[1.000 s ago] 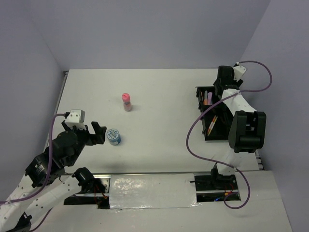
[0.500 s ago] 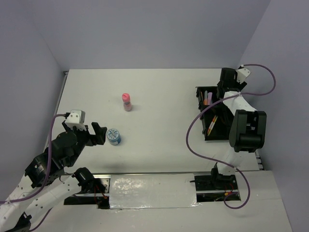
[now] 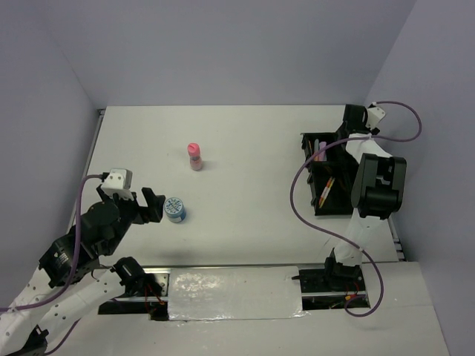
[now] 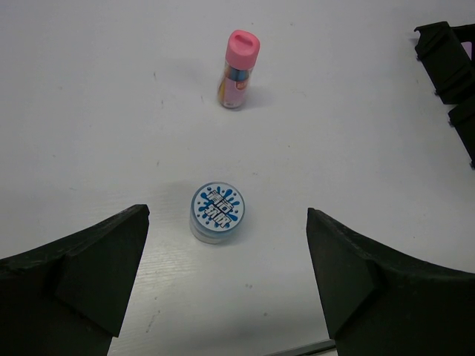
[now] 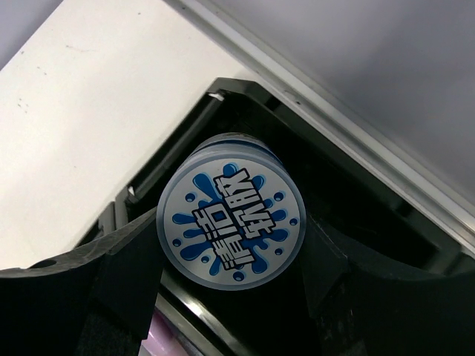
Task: Sort the stationery into containers
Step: Place the stationery in the storage box.
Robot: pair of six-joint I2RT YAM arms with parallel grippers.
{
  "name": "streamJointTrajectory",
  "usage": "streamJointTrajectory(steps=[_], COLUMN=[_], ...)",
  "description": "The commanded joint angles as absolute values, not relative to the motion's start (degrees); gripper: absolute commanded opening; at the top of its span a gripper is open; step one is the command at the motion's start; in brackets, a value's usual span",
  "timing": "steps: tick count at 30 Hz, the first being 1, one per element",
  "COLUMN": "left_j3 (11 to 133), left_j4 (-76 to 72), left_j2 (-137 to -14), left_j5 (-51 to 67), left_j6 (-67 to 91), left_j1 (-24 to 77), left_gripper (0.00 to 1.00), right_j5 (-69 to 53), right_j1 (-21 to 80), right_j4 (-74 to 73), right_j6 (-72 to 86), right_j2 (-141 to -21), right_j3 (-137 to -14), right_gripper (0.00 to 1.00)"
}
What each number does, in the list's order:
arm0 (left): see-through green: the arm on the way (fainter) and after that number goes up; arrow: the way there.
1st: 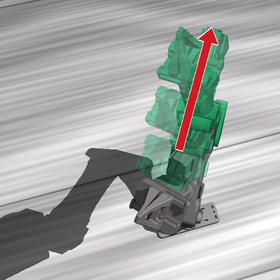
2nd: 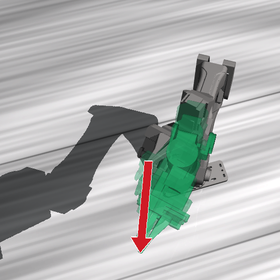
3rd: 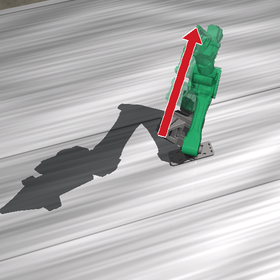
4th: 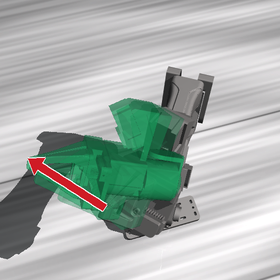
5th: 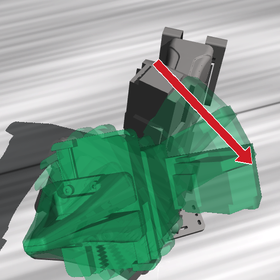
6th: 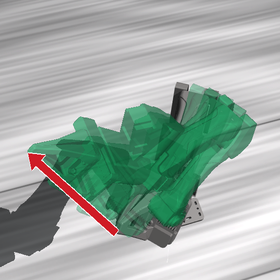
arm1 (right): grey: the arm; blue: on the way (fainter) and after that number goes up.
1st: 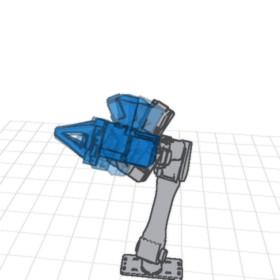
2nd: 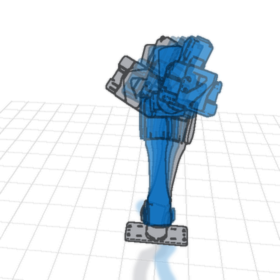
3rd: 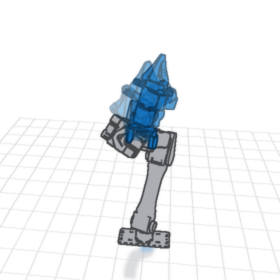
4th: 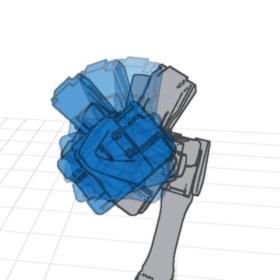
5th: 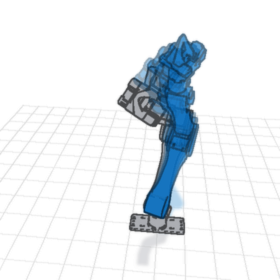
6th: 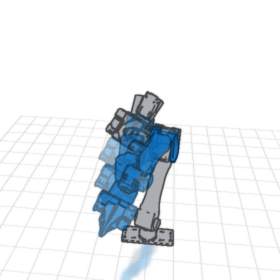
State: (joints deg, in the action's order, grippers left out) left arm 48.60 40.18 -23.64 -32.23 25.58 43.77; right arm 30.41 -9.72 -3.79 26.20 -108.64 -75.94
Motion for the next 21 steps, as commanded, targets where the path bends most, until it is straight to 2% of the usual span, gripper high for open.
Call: streamJointTrajectory(steps=[1,9,11,12,13,18,21], left_j3=[48.52,48.43,48.43,48.43,48.43,48.34,48.34], left_j4=[37.53,37.44,37.44,37.35,37.35,37.27,37.18], left_j2=[-24.43,-25.13,-25.40,-25.40,-25.49,-25.58,-25.75], left_j5=[-32.08,-31.82,-31.73,-31.73,-31.64,-31.55,-31.38], left_j6=[24.52,24.35,24.35,24.35,24.26,24.26,24.17], left_j1=[44.12,44.03,44.03,44.03,44.03,44.03,43.95], left_gripper=[0.99,0.99,0.99,0.99,0.99,1.00,0.99], right_j5=[29.71,28.66,28.13,27.95,27.78,27.51,27.69], right_j1=[-10.46,-11.69,-12.04,-12.22,-12.13,-12.13,-12.13], right_j4=[-2.99,-5.27,-5.45,-5.19,-4.84,-5.88,-5.89], right_j6=[27.33,27.68,27.77,27.86,27.69,27.42,27.25], right_j2=[-110.30,-113.90,-114.17,-114.00,-113.91,-114.52,-114.26], right_j3=[-81.12,-83.32,-83.67,-83.58,-83.41,-84.81,-85.25], right_gripper=[0.15,0.19,0.31,0.43,0.48,0.68,0.74])
